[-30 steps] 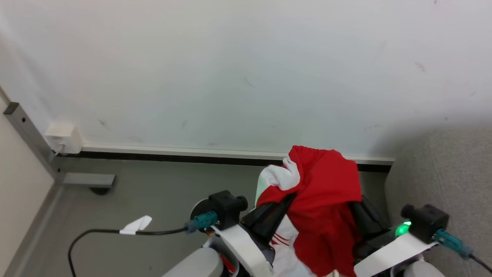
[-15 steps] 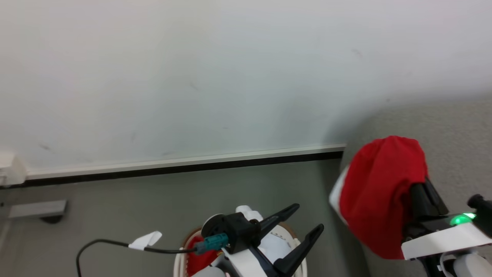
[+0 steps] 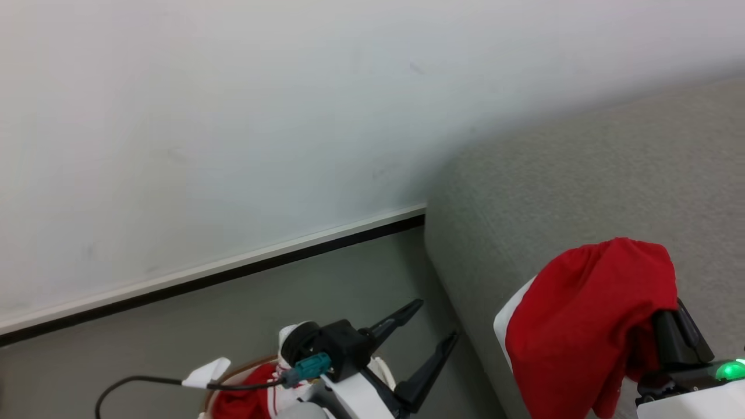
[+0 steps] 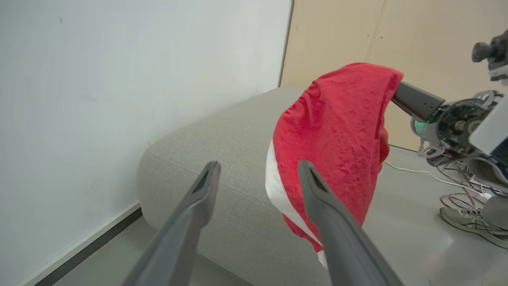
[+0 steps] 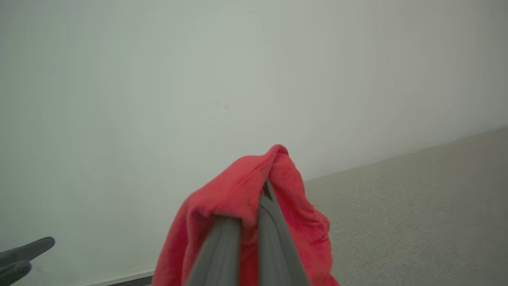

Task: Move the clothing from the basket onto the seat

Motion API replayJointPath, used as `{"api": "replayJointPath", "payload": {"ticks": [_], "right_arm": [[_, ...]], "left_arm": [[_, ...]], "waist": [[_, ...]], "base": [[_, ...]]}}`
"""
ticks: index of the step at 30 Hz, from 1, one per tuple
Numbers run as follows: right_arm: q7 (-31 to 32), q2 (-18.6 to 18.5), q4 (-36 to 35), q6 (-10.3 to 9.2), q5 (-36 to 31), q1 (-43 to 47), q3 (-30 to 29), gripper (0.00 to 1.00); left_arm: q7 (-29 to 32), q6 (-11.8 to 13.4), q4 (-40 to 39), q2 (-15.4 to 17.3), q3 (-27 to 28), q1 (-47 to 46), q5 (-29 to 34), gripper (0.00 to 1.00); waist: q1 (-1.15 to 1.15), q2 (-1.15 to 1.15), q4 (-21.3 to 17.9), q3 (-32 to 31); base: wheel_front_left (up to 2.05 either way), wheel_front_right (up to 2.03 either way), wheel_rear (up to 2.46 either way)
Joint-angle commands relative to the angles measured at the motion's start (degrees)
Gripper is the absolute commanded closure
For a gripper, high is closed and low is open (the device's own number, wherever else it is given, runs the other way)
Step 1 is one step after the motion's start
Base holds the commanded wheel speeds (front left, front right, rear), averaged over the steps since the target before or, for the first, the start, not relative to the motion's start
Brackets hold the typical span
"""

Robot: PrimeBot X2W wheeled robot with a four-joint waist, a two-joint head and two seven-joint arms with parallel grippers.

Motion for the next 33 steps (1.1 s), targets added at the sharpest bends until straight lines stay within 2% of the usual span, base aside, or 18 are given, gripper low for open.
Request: {"api": "replayJointPath", "payload": {"ticks": [1,10,16,25,33], "right_arm": [[0.02,0.03,-0.67,0.16,-0.43,0.85,-0.3,1.0],[0.02,-0.32,-2.34,0.16,-0.56,1.88,-1.11,1.0],[0.01,-0.89,-2.77,0.16,-0.65,-2.18,-2.89,1.0],[0.01,-3.2,-0.22,0.16,2.54,-15.22,-7.19,1.0],[0.02,-8.37,8.36,0.16,8.31,-31.03,-11.82,1.0]], "left_arm": [[-0.05,0.13,0.14,-0.15,0.29,0.73,1.17,0.0],[-0.05,0.13,1.12,-0.71,0.61,0.99,2.87,0.0],[-0.05,0.12,1.62,-0.27,2.09,-1.05,5.25,0.0],[-0.05,0.12,0.91,2.97,1.58,-8.05,8.2,0.0],[0.66,0.12,-1.14,6.68,0.93,-15.33,9.05,0.0]], "waist": [[0.0,0.0,-1.95,0.21],[0.0,0.0,-4.08,1.06],[0.0,0.0,-3.79,4.92],[0.0,0.0,-1.49,18.43],[0.0,0.0,0.38,30.83]], "base": [[0.0,0.0,0.0],[0.0,0.0,0.0],[0.0,0.0,0.0],[0.0,0.0,0.0],[0.0,0.0,0.0]]}}
